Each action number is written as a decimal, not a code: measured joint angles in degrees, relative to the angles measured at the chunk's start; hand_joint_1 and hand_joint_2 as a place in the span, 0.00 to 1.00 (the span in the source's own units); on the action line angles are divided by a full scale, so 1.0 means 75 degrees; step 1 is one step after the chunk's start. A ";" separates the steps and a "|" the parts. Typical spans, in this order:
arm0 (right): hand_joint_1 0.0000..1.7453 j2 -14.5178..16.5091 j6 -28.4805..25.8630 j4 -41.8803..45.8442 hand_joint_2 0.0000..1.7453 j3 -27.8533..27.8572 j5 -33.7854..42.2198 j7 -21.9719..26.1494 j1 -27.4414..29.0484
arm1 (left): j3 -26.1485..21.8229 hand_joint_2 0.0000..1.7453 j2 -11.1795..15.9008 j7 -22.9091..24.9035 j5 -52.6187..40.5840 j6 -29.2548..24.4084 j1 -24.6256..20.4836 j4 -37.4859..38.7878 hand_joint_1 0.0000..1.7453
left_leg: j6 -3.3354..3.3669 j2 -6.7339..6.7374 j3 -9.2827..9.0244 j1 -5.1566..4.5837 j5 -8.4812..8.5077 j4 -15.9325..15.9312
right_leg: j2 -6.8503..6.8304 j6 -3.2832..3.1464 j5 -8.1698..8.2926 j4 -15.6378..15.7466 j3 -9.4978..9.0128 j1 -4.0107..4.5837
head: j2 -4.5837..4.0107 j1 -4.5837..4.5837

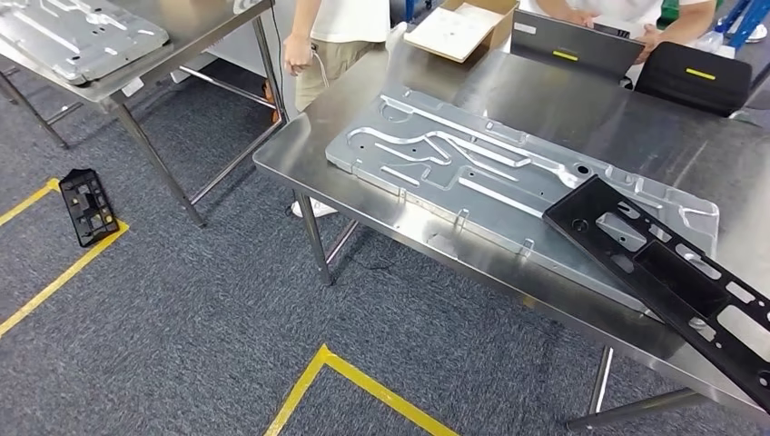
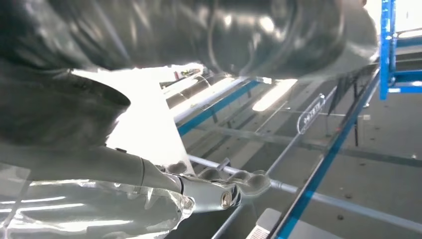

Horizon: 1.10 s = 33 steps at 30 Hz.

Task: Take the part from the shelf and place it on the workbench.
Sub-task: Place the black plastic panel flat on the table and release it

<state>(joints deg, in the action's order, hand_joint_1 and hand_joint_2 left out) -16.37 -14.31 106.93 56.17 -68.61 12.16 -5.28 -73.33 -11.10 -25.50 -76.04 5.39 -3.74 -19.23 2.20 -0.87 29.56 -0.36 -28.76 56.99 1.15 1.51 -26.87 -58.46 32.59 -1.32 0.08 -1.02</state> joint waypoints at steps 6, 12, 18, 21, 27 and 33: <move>0.00 0.0015 0.0057 0.0073 0.00 0.0000 0.0001 -0.0002 0.0044 | 0.0000 0.00 -0.0023 -0.0003 0.0001 -0.0010 0.0017 -0.0001 0.00 | -0.0224 0.0038 0.0866 0.0058 -0.0920 0.1769 | -0.0376 -0.0250 0.0008 0.0081 -0.0025 -0.0023 | -0.0001 0.0002; 0.00 0.0088 0.0100 0.0087 0.00 0.0000 -0.0002 -0.0010 0.0087 | 0.0000 0.00 -0.0036 -0.0001 0.0012 -0.0007 0.0029 -0.0004 0.00 | -0.0170 0.0465 0.0454 0.0050 -0.0036 0.0708 | -0.0727 -0.0200 -0.0061 -0.0004 -0.0045 0.0030 | -0.0001 0.0002; 0.00 0.0093 0.0109 0.0130 0.00 -0.0007 -0.0021 -0.0010 0.0108 | 0.0000 0.00 -0.0066 -0.0001 0.0015 -0.0008 0.0026 -0.0006 0.00 | 0.0100 0.0399 0.0275 0.0030 0.0199 0.0054 | -0.0748 0.0045 -0.0285 -0.0213 -0.0011 0.0044 | -0.0001 -0.0004; 0.00 0.0091 0.0114 0.0133 0.00 -0.0012 -0.0052 -0.0012 0.0144 | -0.0002 0.00 -0.0084 -0.0001 0.0015 -0.0012 0.0012 -0.0006 0.00 | 0.0187 0.0158 0.0297 0.0036 0.0271 0.0026 | -0.0243 0.0100 -0.1003 -0.1478 0.0552 0.0009 | -0.0001 -0.0007; 0.00 0.0090 0.0110 0.0137 0.00 -0.0012 -0.0097 -0.0011 0.0194 | -0.0003 0.00 -0.0101 -0.0001 0.0015 -0.0012 0.0012 -0.0006 0.00 | 0.0130 -0.0442 0.0329 0.0038 0.0237 0.0163 | 0.0186 0.0090 -0.0238 -0.0579 0.0159 -0.0054 | -0.0001 -0.0007; 0.00 0.0099 0.0097 0.0227 0.00 -0.0087 -0.0269 0.0019 0.0270 | -0.0003 0.00 -0.0088 -0.0065 0.0014 -0.0055 0.0017 -0.0006 0.00 | -0.0137 -0.0587 0.0582 0.0051 0.0118 0.0409 | 0.0089 -0.0113 -0.0150 -0.0050 -0.0054 -0.0067 | -0.0001 0.0003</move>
<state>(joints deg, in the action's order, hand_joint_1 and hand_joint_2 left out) -15.63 -13.58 108.63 55.52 -70.64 12.30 -3.26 -73.35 -11.76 -25.99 -75.94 4.97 -3.62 -19.28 1.17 -5.27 33.93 0.02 -27.87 60.06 1.81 0.67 -27.99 -58.83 32.18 -1.82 0.07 -1.00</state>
